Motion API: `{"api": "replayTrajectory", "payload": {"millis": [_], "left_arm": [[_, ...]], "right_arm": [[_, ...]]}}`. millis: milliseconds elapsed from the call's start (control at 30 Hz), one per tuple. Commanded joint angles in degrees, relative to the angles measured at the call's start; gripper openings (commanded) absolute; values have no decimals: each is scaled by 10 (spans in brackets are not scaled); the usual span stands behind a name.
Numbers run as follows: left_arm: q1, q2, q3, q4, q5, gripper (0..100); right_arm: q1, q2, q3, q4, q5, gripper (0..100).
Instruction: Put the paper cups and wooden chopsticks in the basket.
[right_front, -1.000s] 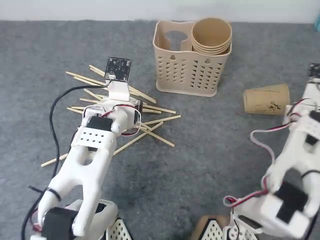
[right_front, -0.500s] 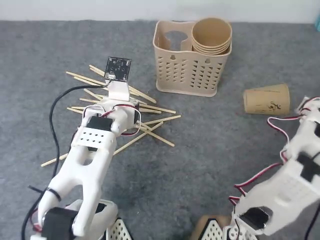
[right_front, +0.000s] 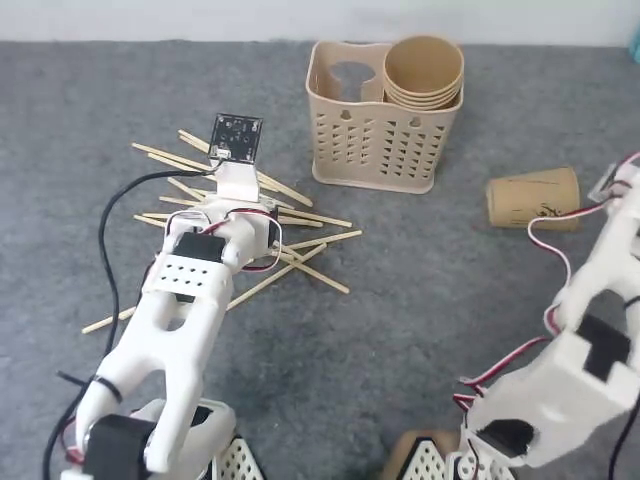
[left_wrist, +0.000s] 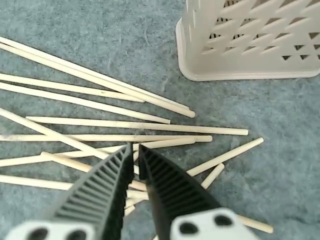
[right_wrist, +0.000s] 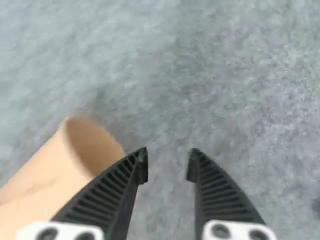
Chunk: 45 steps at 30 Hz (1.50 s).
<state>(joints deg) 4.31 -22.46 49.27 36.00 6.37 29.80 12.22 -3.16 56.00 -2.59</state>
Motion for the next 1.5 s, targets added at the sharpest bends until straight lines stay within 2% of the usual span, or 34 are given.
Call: {"api": "replayTrajectory", "payload": {"millis": [0, 233, 700, 767, 833, 867, 900, 1200, 1467], "left_arm": [[4, -21, -3, -14, -4, 12], [4, -21, -3, -14, -5, 13], [5, -21, -2, -15, -5, 13], [5, -20, -1, -17, -5, 13], [5, -20, 1, -25, -5, 13], [5, -20, 4, -26, -5, 13], [5, -20, 7, -31, -5, 13], [6, -20, 7, -33, -5, 13], [6, -20, 7, -33, -5, 13]], "right_arm": [[-23, -80, -47, 46, 53, 169], [-83, -64, -47, 71, 149, 173], [-95, 86, -53, 18, 207, 163], [-102, 86, -53, 17, 212, 112], [-104, 85, -58, 21, 213, 10], [-106, 85, -66, 25, 214, 3], [-107, 85, -74, 38, 220, 25], [-107, 85, -205, 178, 240, 9], [-107, 85, -433, 330, 245, 9]]}}
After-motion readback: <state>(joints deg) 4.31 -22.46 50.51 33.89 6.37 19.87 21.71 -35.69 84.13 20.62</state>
